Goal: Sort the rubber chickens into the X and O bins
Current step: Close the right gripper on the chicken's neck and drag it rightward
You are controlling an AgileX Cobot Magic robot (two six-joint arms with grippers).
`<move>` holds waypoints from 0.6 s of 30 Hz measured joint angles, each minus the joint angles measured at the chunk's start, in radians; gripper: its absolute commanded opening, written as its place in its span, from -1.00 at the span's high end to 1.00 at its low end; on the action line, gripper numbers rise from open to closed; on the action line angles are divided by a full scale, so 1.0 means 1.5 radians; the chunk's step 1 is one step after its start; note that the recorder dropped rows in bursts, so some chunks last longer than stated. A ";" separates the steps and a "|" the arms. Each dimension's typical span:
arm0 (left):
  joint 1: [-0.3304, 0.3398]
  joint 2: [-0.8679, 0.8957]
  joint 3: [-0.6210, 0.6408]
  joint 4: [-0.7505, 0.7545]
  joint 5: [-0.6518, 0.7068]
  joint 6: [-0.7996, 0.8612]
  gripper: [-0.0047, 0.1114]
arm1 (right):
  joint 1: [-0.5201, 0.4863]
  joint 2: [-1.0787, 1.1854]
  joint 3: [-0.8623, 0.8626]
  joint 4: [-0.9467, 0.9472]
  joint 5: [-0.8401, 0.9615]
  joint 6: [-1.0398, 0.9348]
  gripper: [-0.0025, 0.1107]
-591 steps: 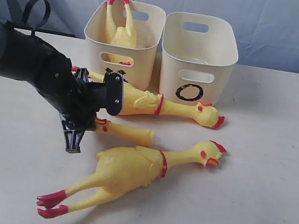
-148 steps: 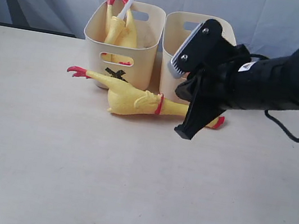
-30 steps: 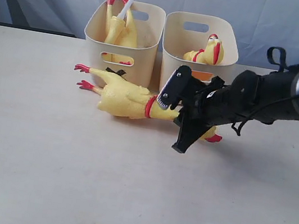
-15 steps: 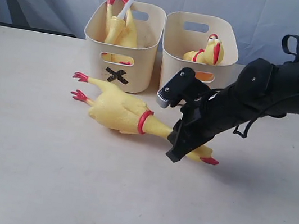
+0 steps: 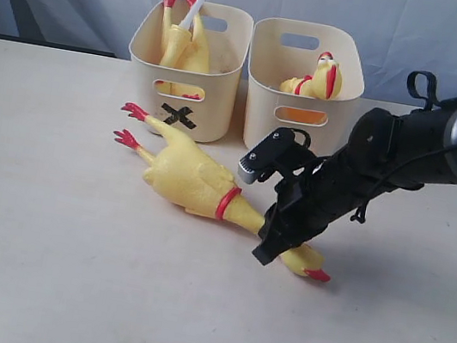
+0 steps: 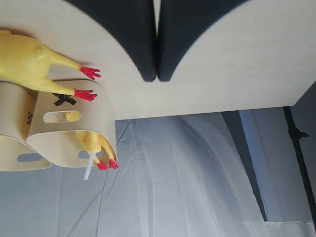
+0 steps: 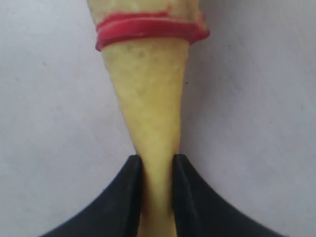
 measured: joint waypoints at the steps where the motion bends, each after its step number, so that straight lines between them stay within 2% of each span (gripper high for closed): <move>1: 0.000 0.000 0.000 0.000 0.000 0.000 0.92 | 0.000 0.001 0.000 -0.001 -0.001 0.000 0.90; 7: 0.000 0.000 0.000 0.000 0.000 0.000 0.92 | 0.000 0.002 0.000 -0.018 -0.002 0.004 0.36; 18: 0.000 0.000 0.000 -0.001 0.000 0.000 0.92 | 0.000 0.019 0.000 -0.028 -0.015 0.005 0.34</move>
